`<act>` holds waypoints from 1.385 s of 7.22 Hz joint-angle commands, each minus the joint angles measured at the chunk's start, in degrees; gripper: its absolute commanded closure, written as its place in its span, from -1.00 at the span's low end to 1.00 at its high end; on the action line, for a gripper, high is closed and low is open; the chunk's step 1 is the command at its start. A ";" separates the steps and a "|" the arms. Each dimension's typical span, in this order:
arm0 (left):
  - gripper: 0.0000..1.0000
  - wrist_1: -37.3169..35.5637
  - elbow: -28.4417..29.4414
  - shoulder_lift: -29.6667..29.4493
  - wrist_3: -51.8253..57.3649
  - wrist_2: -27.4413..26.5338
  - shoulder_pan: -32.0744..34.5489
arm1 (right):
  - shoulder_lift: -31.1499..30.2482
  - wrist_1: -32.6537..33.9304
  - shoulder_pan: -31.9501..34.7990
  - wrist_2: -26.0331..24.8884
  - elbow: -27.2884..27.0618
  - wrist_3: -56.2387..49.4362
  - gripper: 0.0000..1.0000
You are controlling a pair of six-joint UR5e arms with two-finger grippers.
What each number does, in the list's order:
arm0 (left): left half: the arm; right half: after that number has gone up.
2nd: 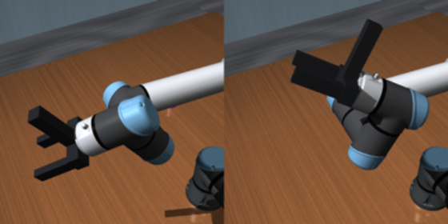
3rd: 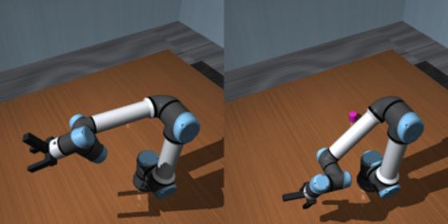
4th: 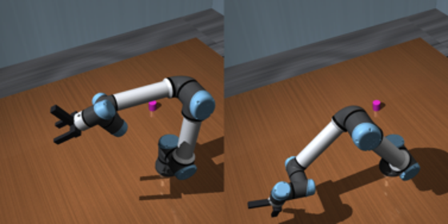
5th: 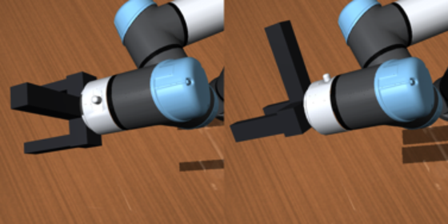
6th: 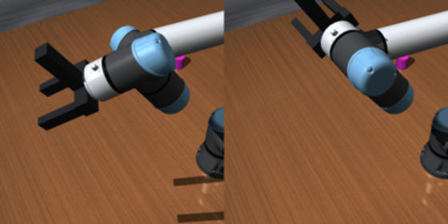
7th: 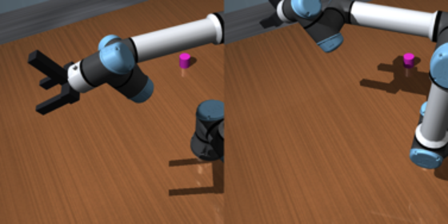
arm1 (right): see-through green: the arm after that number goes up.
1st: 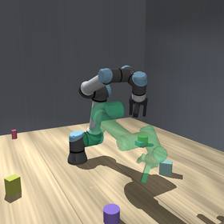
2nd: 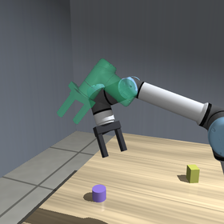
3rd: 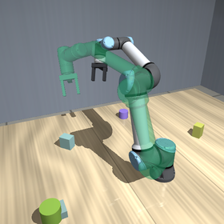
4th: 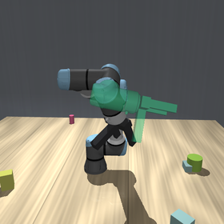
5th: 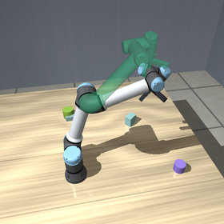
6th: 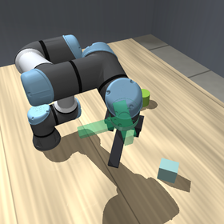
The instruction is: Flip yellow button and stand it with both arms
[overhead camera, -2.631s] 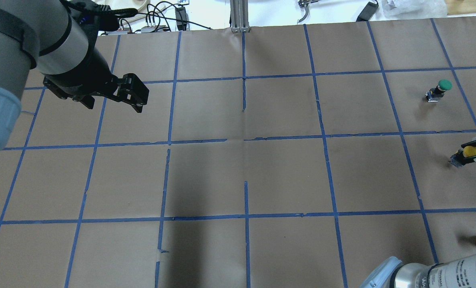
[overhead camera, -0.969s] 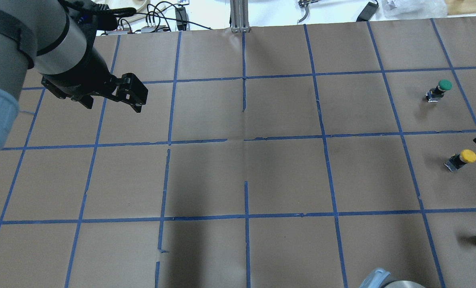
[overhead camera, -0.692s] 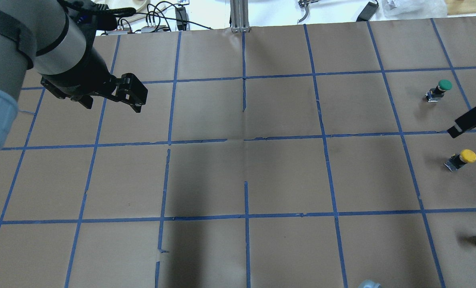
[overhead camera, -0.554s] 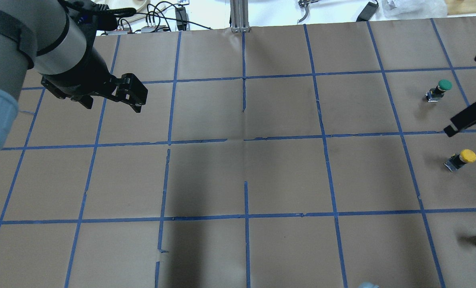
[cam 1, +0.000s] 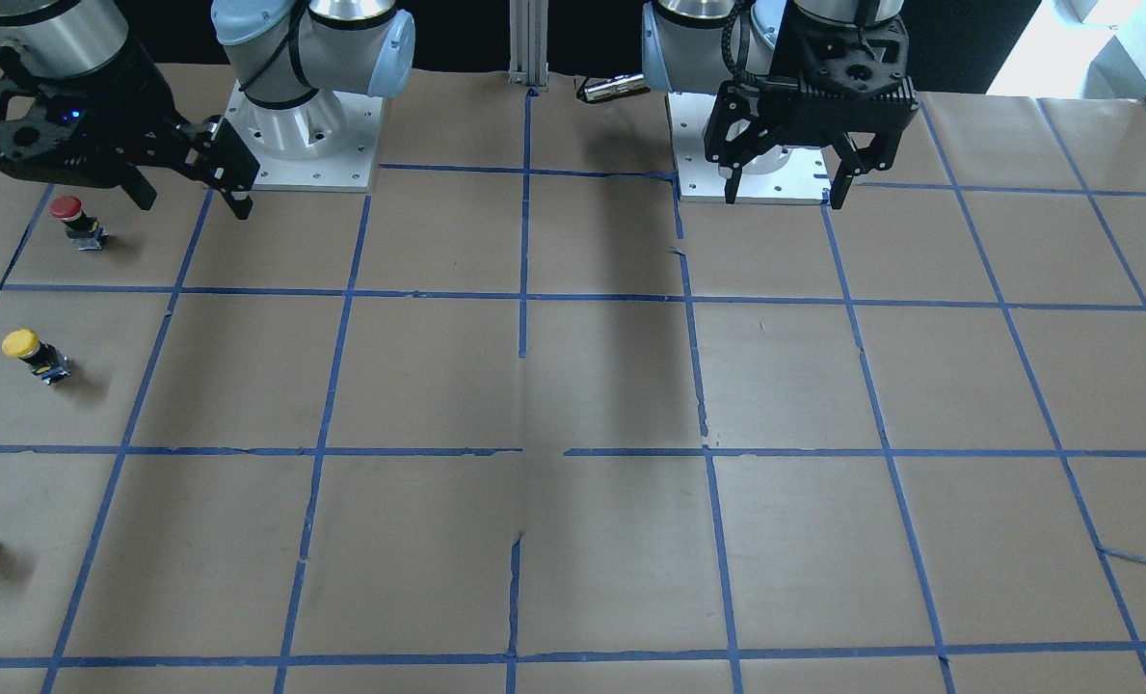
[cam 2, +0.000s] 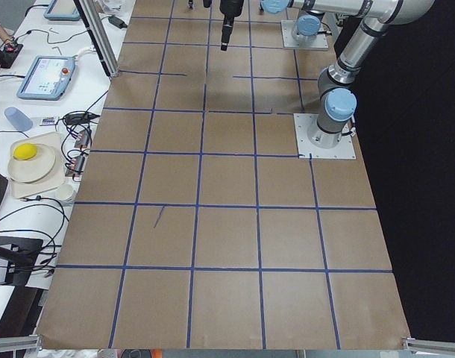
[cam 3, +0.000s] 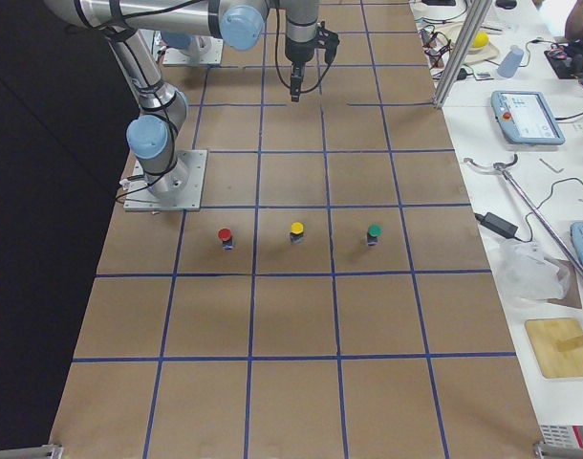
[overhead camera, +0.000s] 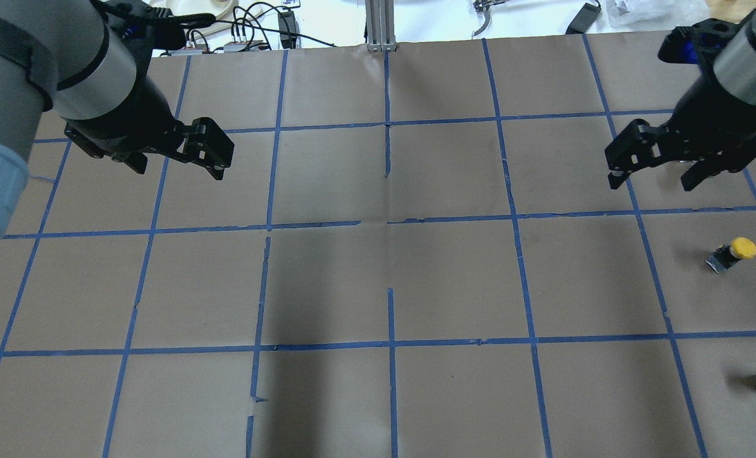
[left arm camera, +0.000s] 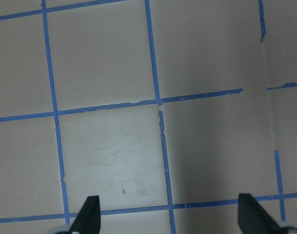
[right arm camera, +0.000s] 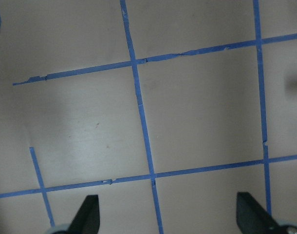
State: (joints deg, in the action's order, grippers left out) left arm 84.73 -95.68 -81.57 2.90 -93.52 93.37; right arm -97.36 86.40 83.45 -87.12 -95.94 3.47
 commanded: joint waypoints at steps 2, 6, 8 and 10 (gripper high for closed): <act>-1.00 0.00 -0.03 0.00 0.00 0.09 -0.03 | 0.24 -6.24 3.30 0.02 3.13 6.73 -1.00; -1.00 0.00 -0.12 0.00 0.00 0.00 -0.03 | 0.16 -4.31 2.94 -0.15 1.37 6.63 -1.00; -1.00 0.00 -0.12 0.00 0.00 0.00 -0.03 | 0.24 -4.22 2.94 -1.20 1.37 6.81 -1.00; -1.00 0.00 -0.21 0.09 0.00 0.09 -0.03 | 0.24 -4.22 2.94 -2.97 1.37 6.72 -1.00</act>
State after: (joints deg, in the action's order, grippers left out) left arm 84.73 -95.86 -81.51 2.90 -93.50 93.33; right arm -97.13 82.16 86.40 -89.35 -94.56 10.21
